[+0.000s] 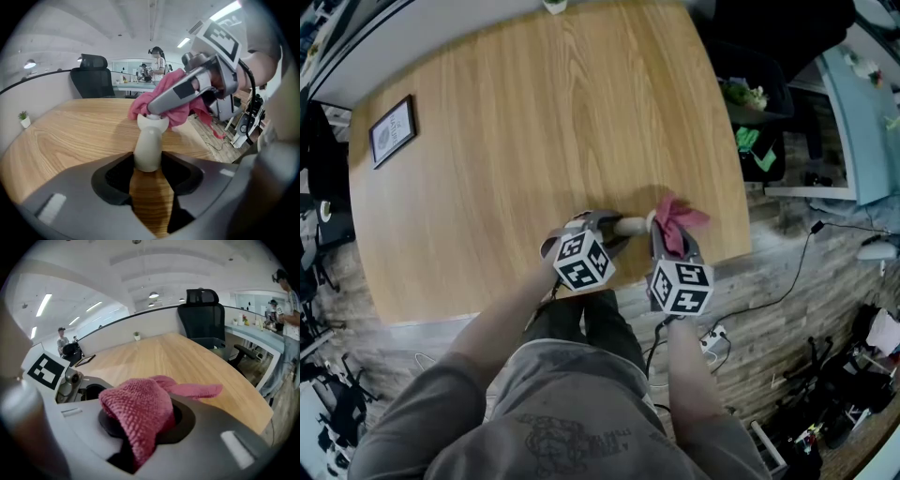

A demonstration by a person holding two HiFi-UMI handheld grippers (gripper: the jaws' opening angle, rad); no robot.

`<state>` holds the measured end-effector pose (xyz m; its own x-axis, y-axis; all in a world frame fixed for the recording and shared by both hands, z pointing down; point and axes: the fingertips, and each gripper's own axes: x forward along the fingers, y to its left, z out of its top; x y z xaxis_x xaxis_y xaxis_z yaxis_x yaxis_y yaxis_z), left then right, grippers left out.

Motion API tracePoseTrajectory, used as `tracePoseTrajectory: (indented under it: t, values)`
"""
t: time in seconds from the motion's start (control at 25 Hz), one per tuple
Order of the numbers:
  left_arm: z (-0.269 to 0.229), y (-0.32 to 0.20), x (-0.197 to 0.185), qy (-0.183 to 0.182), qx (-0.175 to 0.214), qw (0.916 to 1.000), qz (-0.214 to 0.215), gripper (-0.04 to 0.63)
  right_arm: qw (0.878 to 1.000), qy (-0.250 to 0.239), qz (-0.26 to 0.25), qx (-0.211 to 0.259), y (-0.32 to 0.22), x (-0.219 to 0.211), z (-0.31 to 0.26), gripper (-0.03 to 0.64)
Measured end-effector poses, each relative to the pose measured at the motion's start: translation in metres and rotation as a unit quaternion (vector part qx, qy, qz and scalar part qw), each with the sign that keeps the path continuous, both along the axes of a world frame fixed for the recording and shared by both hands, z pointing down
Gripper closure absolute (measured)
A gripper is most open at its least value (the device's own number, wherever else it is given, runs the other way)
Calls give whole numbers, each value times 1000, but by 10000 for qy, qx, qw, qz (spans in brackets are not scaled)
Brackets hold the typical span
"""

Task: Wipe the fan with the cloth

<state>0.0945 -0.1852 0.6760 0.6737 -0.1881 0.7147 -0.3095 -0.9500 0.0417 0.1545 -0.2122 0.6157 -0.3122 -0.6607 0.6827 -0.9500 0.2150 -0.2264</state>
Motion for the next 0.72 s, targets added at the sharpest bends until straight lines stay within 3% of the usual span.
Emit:
tracePoseTrajectory:
  t: [0.28, 0.4, 0.72]
  values:
    - [0, 1, 0, -1, 33, 10000, 29, 407, 9885, -612, -1383, -90, 24, -82, 9, 529]
    - [0, 1, 0, 1, 26, 10000, 28, 407, 9901, -706, -1209, -136, 21, -74, 8, 529]
    - [2, 0, -1, -9, -84, 10000, 11, 407, 9992, -352, -195, -86, 10, -6, 0, 528]
